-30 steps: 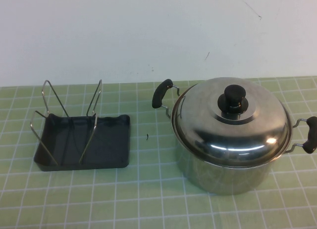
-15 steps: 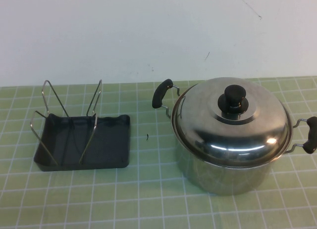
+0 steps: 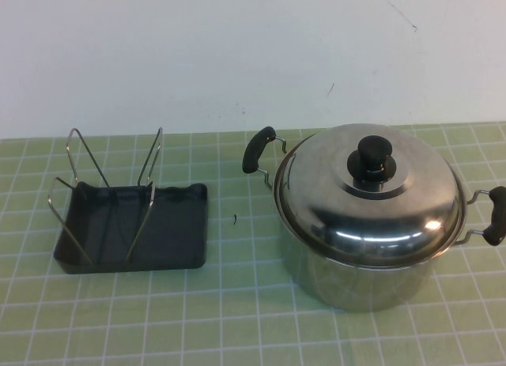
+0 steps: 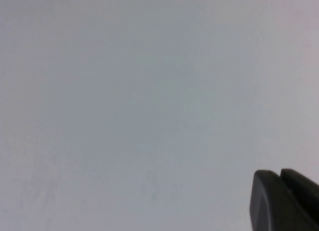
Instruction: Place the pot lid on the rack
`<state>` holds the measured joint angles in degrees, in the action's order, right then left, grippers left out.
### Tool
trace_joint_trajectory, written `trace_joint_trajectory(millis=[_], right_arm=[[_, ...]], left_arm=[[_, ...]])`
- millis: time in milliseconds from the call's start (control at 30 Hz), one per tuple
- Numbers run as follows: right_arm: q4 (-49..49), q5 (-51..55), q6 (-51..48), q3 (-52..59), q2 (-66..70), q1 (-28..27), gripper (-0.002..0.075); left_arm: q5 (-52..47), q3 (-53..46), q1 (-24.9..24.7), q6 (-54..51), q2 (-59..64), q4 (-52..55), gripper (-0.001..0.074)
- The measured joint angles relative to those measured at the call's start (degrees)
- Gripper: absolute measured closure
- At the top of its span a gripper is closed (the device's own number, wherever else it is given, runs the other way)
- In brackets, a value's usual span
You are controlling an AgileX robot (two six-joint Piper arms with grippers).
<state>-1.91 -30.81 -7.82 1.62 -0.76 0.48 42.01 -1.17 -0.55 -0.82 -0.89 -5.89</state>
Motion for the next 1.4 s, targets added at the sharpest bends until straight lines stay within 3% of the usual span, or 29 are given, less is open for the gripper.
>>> trace_joint_trajectory(millis=[367,467,567,733,833,1000,1100,1167,1333,1400], right_arm=[[3.4,-22.7,-1.1,0.0,-0.1,0.0,0.0727],[4.5,-12.9,-1.4,-3.2,-0.1,0.0,0.0727],[2.7,3.6,-1.8,-9.6,-0.1,0.0,0.0727],[1.6,25.4,-1.9,-21.5,3.3,0.0,0.0727],[1.4,28.8,-1.9,-25.5,9.1,0.0,0.0727],[-0.5,23.4,-1.2,-26.5,20.3,0.0,0.0727],[-7.4,18.4,6.0,-26.5,28.5,0.0,0.0727],[-17.8,13.1,14.5,-26.5,34.1,0.0,0.0727],[-47.1,-11.3,36.1,-29.7,50.9,0.0,0.0727],[-54.3,-17.0,42.6,-32.4,56.8,0.0,0.0727]], left_arm=[[3.4,0.0,0.0,0.8,0.0,-2.1,0.0737],[1.9,0.0,0.0,4.8,0.0,-2.1,0.0737],[-1.8,0.0,0.0,8.3,0.0,-1.8,0.0737],[-21.4,2.5,0.0,16.4,0.0,-1.5,0.0737],[-25.9,4.6,0.0,15.4,0.0,0.3,0.0737],[-24.3,5.8,0.0,11.6,2.1,5.9,0.0737],[-24.2,5.8,0.0,13.4,4.2,7.2,0.0737],[-24.8,5.8,0.0,14.5,5.7,7.5,0.0737],[-25.3,5.8,0.0,15.1,9.0,8.3,0.0737],[-25.0,5.8,0.0,15.4,9.6,8.6,0.0737]])
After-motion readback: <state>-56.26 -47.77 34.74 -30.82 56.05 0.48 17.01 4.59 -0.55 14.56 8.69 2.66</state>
